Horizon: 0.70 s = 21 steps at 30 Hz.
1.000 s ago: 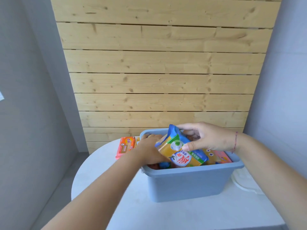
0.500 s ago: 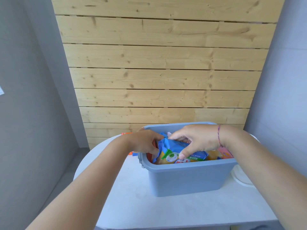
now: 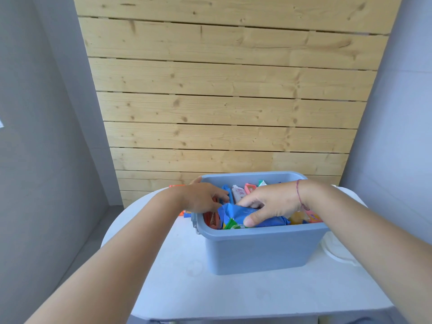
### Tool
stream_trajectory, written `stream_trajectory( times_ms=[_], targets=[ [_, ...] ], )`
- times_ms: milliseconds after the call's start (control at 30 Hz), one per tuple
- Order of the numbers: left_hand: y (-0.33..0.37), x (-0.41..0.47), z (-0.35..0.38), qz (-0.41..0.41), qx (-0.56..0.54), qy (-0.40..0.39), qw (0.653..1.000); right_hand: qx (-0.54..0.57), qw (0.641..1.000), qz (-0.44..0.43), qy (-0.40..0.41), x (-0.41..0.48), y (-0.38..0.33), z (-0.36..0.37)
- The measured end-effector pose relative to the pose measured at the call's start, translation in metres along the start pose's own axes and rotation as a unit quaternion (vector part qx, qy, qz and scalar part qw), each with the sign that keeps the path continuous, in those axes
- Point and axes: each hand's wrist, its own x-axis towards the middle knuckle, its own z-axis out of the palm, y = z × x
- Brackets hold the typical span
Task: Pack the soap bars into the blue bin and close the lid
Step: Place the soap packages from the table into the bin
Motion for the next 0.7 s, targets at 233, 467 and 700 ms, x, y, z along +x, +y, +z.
stream_trajectory(
  times_ms=[233, 467, 700],
  targets=[
    [-0.004, 0.007, 0.01, 0.004, 0.032, 0.066, 0.997, -0.017, 0.998, 0.021, 0.061, 0.003, -0.004, 0.004],
    [0.001, 0.006, 0.001, -0.014, 0.108, -0.024, 0.994, -0.032, 0.998, 0.005, 0.061, 0.004, 0.001, 0.0],
    [0.027, 0.006, 0.016, -0.033, 0.214, 0.007, 0.976, 0.132, 0.989, -0.019, 0.066, -0.021, 0.034, -0.016]
  ],
)
